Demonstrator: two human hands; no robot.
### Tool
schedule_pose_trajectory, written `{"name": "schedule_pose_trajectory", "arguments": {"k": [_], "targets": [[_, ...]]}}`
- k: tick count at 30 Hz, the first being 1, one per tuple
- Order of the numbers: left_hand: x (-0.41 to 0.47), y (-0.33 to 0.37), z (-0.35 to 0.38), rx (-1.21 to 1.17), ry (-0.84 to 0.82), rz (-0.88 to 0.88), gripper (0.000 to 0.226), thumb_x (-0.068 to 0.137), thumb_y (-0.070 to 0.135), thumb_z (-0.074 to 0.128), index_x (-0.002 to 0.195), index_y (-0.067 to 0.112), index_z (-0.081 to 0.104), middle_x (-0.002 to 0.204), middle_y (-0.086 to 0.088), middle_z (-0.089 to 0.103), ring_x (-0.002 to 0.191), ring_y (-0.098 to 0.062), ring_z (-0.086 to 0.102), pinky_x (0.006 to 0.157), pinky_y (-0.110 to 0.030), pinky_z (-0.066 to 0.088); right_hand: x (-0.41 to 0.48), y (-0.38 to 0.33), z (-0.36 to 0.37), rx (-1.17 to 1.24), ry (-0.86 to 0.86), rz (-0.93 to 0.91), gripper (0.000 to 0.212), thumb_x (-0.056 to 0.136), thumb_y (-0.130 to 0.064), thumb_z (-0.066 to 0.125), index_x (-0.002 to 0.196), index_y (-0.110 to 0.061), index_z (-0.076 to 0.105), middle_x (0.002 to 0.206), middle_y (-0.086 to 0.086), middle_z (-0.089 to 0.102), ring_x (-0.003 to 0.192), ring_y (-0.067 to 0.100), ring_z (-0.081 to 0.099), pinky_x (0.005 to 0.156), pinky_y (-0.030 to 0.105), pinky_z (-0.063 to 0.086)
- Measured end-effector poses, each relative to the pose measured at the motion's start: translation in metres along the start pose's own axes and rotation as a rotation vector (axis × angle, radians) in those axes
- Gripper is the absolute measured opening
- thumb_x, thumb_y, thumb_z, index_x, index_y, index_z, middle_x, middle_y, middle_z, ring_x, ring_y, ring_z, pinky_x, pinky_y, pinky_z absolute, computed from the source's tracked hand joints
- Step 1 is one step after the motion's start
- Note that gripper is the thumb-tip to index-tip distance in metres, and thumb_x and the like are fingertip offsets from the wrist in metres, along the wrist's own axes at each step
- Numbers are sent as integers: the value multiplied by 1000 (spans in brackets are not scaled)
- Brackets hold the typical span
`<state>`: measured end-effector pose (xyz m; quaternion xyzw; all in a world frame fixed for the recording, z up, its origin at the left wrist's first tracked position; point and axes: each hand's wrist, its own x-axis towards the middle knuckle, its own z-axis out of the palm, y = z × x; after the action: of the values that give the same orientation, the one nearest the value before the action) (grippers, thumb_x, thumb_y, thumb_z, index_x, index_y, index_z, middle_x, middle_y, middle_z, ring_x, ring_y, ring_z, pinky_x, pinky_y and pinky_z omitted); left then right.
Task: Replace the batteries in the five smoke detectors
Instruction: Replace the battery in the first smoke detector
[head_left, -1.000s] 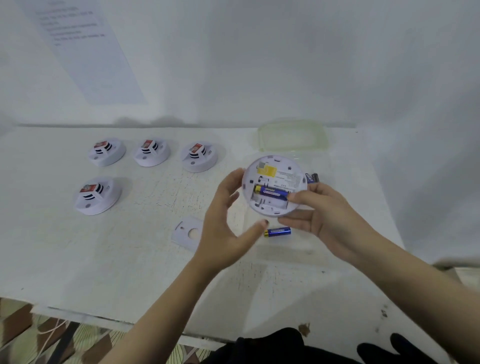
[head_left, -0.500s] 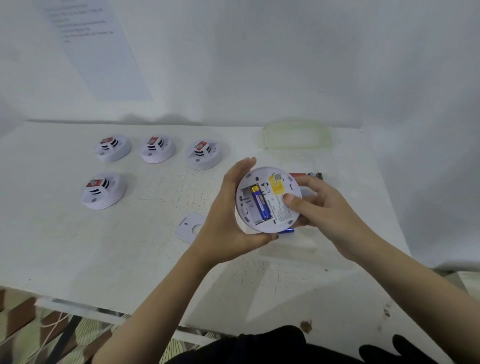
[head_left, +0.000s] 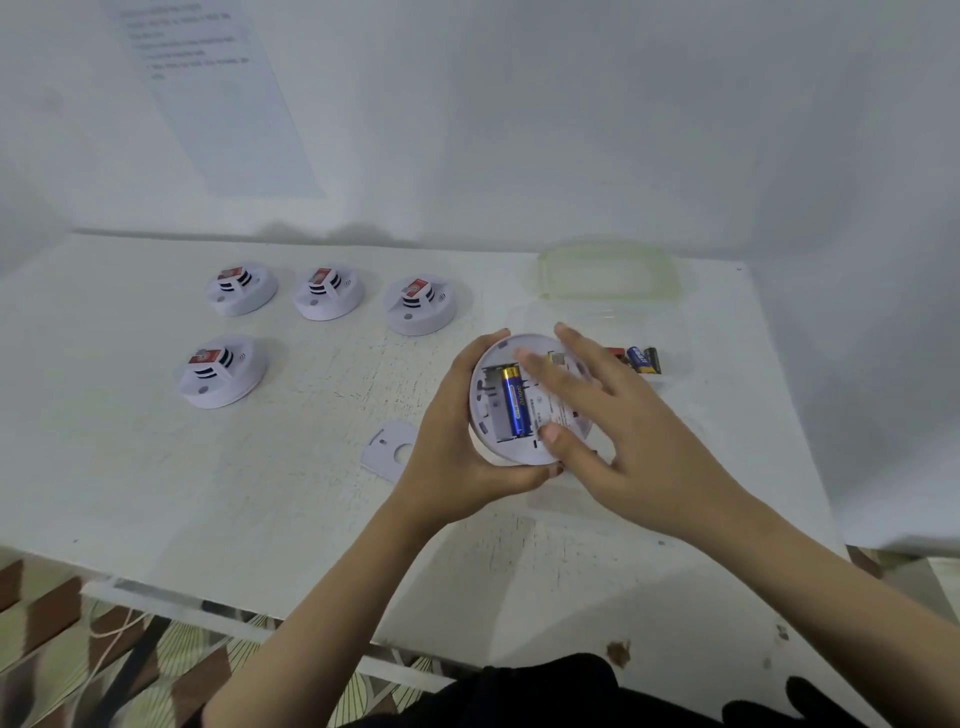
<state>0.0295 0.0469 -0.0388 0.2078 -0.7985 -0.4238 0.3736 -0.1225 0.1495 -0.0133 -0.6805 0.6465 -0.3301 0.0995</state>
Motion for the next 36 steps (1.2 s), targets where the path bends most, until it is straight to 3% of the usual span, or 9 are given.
{"name": "schedule_pose_trajectory", "arguments": {"k": [2,6,12,19,23,26,30,36], "targets": [[-1,-1,-2,14,-3,-3,92,62,30,85,138,19,34,135,11,50,125,-15,51,103,-30,46,1,-1,3,-95,2,-20,50,91,-51,31,140,-53,24,157,-12,13,141,6,16,104,20,22],[-1,1,-3,20,-12,-11,90,63,25,85,136,24,34,132,20,50,125,-12,51,101,-21,45,2,-5,5,-186,1,-8,50,93,-46,34,141,-50,24,155,-2,19,139,14,21,100,25,28],[-4,0,1,-2,-2,-23,90,62,21,88,136,14,37,131,7,53,123,-17,53,101,-28,48,4,-12,3,-88,40,37,44,91,-37,42,135,-38,47,149,3,33,134,19,35,99,34,40],[-2,5,4,25,-6,-29,87,61,14,89,132,21,40,126,19,54,119,-8,55,95,-15,44,9,-17,5,-27,79,106,39,88,-26,44,127,-33,51,138,0,37,120,15,42,86,25,48],[-1,2,7,72,-32,-45,91,60,13,91,136,10,42,130,3,55,121,-15,55,100,-29,48,15,-18,2,40,89,154,31,86,-22,56,115,-31,52,121,-7,38,101,10,50,72,17,47],[-1,1,10,92,-40,-48,91,60,12,90,137,8,42,129,0,56,120,-18,55,100,-33,48,15,-17,2,20,107,185,22,83,-30,63,104,-30,53,117,-9,40,93,10,53,69,22,47],[3,1,8,97,-19,-45,87,60,6,89,134,7,44,125,0,58,117,-18,58,97,-34,50,7,-19,14,56,185,181,16,81,-32,68,80,-26,54,134,-5,40,109,13,51,77,28,46],[11,7,8,126,-22,-16,88,61,11,89,136,6,43,127,-1,57,118,-20,57,95,-39,52,6,-19,13,38,340,166,30,80,-36,70,107,-35,58,140,-5,47,121,4,46,79,21,43]]}}
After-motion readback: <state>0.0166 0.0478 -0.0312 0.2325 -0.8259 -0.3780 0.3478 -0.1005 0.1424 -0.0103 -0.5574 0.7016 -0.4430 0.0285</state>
